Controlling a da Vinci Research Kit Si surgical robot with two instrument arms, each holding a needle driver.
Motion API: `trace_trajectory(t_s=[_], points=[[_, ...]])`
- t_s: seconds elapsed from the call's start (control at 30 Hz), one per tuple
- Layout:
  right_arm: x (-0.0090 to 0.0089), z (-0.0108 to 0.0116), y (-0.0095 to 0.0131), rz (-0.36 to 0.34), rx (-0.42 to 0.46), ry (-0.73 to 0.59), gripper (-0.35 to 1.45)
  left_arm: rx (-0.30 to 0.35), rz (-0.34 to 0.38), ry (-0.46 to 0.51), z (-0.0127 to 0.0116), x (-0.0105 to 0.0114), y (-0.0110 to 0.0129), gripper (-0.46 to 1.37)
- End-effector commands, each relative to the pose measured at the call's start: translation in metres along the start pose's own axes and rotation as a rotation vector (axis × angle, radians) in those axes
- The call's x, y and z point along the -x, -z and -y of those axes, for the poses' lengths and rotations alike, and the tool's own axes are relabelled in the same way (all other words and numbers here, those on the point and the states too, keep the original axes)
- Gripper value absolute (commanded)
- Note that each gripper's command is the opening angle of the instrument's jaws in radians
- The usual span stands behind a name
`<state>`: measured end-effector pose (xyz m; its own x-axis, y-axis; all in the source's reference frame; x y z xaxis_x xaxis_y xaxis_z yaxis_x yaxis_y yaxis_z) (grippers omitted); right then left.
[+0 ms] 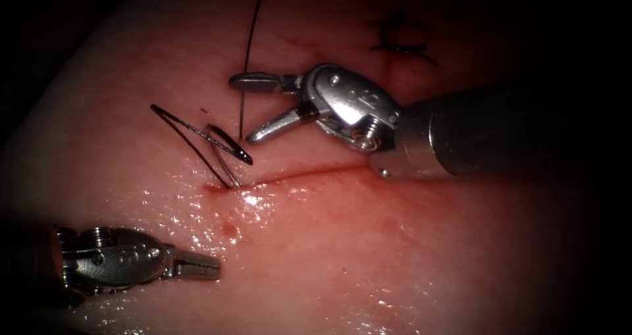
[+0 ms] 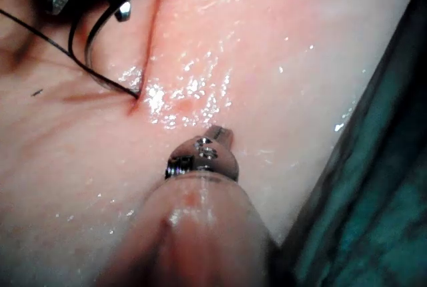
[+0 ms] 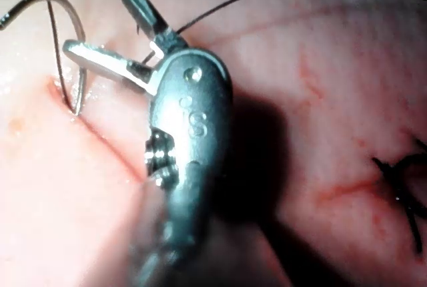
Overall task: Wound Closure
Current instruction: Insert needle into flesh beneath wound
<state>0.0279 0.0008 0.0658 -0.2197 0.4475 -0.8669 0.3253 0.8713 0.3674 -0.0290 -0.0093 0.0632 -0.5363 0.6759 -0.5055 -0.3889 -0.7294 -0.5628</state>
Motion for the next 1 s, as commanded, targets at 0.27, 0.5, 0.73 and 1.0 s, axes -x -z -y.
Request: trace_trajectory(t_s=[0.27, 0.5, 0.73, 1.0], points=[[0.0003, 0.0002, -0.0011, 0.007, -0.035, 0.005, 1.1, 0.006, 0.0, 0.0, 0.0, 0.0, 0.0, -0.35], [0.0004, 0.001, -0.0033, 0.112, -0.065, 0.094, 1.09, 0.005, 0.002, 0.001, 0.0, -0.0001, -0.0002, -0.35], [-0.0001, 0.0005, -0.0048, 0.154, -0.055, 0.171, 1.01, 0.006, 0.005, 0.0, 0.0, -0.0001, -0.0002, -0.35], [-0.0007, 0.0009, -0.0055, 0.18, -0.068, 0.234, 0.84, 0.006, 0.008, -0.001, 0.0, -0.0001, -0.0002, -0.35]])
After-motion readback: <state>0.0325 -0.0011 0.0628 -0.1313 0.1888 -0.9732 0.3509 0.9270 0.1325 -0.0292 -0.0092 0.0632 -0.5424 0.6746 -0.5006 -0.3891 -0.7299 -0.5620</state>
